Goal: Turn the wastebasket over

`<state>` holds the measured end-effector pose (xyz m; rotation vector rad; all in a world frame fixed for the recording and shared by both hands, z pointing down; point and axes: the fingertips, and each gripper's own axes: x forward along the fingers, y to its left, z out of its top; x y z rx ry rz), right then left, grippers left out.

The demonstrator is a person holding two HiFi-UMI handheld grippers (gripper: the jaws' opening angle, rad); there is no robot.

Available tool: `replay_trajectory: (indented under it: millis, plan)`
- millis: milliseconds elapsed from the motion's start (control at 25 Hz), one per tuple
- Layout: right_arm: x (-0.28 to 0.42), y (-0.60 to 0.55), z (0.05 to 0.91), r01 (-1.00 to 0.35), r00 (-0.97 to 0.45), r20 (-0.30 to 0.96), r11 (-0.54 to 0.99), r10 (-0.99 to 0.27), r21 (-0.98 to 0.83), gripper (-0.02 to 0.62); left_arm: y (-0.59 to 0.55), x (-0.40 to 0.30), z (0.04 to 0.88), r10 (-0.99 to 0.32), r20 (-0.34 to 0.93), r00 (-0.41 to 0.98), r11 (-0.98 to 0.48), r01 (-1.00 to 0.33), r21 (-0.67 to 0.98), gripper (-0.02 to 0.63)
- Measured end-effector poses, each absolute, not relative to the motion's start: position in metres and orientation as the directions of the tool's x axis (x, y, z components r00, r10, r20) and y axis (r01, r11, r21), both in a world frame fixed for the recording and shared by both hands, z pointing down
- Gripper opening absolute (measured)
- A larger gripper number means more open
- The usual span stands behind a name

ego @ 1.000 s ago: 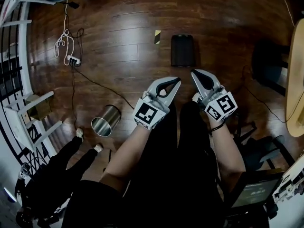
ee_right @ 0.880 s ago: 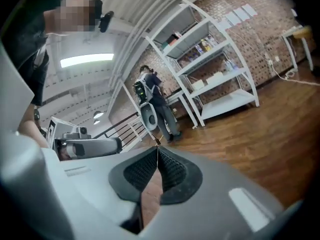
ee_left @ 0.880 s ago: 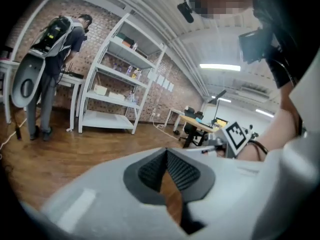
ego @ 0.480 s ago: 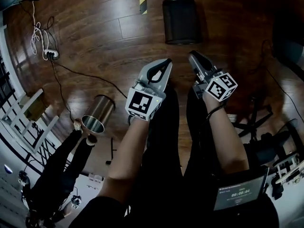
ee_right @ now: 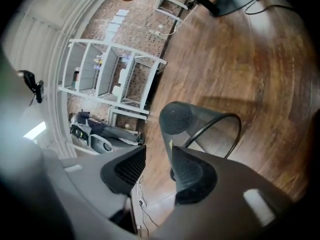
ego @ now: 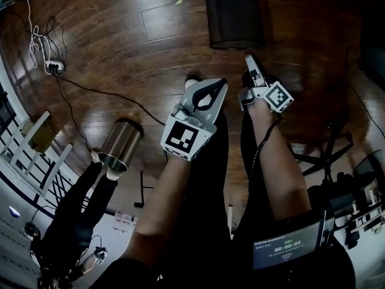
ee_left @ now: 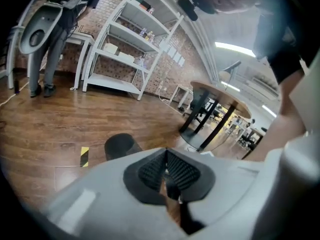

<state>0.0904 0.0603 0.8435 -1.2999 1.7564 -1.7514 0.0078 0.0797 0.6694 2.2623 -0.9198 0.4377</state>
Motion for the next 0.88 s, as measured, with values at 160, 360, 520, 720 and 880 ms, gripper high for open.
replay_trajectory:
  millis: [160,360,520,720,880]
  plan:
    - [0.093,0.071,0.881,-0.349,-0.444,0.451,-0.315,-0.774,-0.883,0.180,0.084,0.006,0.671,-0.477,0.521,0.708,-0.542,-0.704,0.460,0.000]
    - [0.089,0.067,0.911,-0.289,-0.397,0.512,-0.426,-0.762,-0.858,0.192,0.087,-0.008,0.676,-0.480,0.532,0.698,-0.530,-0.714,0.458,0.000]
    - [0.083,0.047,0.925,-0.232,-0.380,0.468,-0.408,-0.797,-0.883,0.138,0.086,-0.025,0.683,-0.485,0.544,0.685,-0.519,-0.726,0.451,0.000]
    - [0.075,0.029,0.917,-0.142,-0.377,0.327,-0.295,-0.867,-0.945,0.023,0.086,-0.038,0.688,-0.497,0.548,0.673,-0.506,-0.738,0.446,0.000]
    - [0.064,0.018,0.895,-0.138,-0.400,0.289,-0.254,-0.870,-0.957,0.009,0.088,-0.045,0.681,-0.518,0.542,0.662,-0.496,-0.748,0.441,0.000]
